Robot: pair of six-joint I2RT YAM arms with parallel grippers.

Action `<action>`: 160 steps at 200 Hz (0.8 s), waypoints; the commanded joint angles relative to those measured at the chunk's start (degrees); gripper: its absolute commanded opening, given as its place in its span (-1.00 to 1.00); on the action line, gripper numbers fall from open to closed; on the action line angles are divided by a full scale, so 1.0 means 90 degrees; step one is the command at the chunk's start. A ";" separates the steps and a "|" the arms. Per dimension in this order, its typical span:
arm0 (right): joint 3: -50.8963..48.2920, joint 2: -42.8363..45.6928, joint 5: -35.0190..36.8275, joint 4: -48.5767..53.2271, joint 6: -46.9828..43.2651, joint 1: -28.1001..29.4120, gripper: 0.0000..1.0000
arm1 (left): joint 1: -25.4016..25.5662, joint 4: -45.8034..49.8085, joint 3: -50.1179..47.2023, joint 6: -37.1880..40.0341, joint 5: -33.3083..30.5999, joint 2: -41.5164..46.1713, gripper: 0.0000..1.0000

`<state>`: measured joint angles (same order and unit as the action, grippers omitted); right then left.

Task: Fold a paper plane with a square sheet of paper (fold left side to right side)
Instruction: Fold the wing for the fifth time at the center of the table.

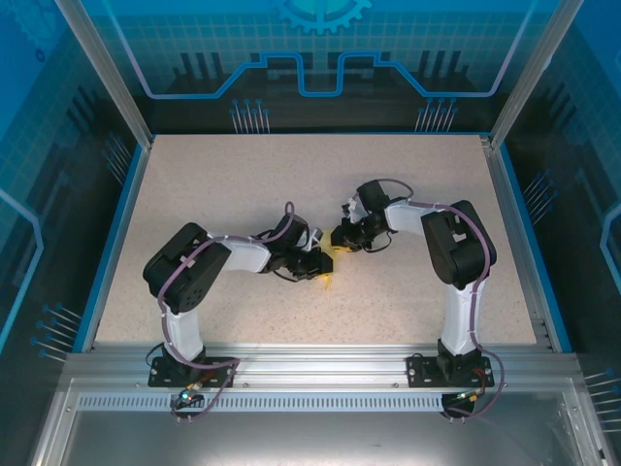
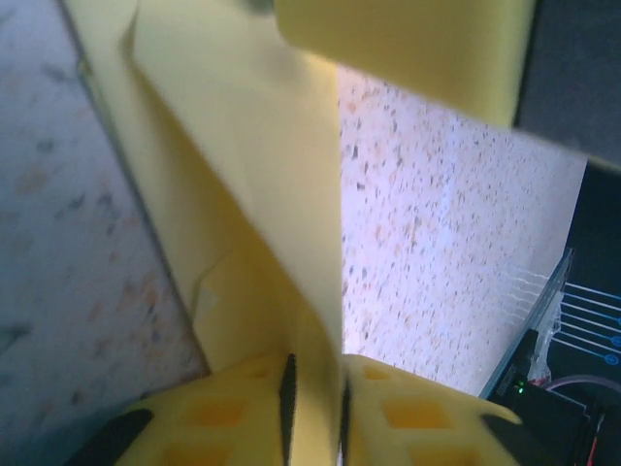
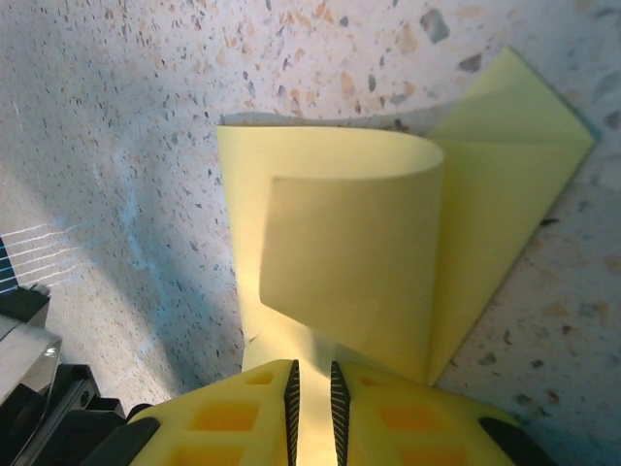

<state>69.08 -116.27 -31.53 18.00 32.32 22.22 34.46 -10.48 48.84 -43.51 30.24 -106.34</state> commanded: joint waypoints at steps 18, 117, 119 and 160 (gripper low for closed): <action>-0.0127 -0.0363 0.0367 0.0334 -0.0084 0.0146 -0.60 | 0.0066 0.0509 -0.0376 0.0252 -0.0083 0.1089 -0.40; -0.0146 -0.0353 0.0368 0.0316 -0.0080 0.0145 -0.60 | 0.0350 0.0855 0.0829 0.0615 0.0107 0.0197 -0.40; -0.0146 -0.0353 0.0361 0.0315 -0.0079 0.0148 -0.60 | 0.0351 0.0867 0.0840 0.0618 0.0102 0.0176 -0.40; -0.0127 -0.0372 0.0375 0.0343 -0.0094 0.0139 -0.60 | 0.0354 0.0947 0.0731 0.0625 -0.0029 0.0049 -0.39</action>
<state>69.08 -116.27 -31.53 18.00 32.32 22.22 37.45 -3.92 55.18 -39.83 30.68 -105.25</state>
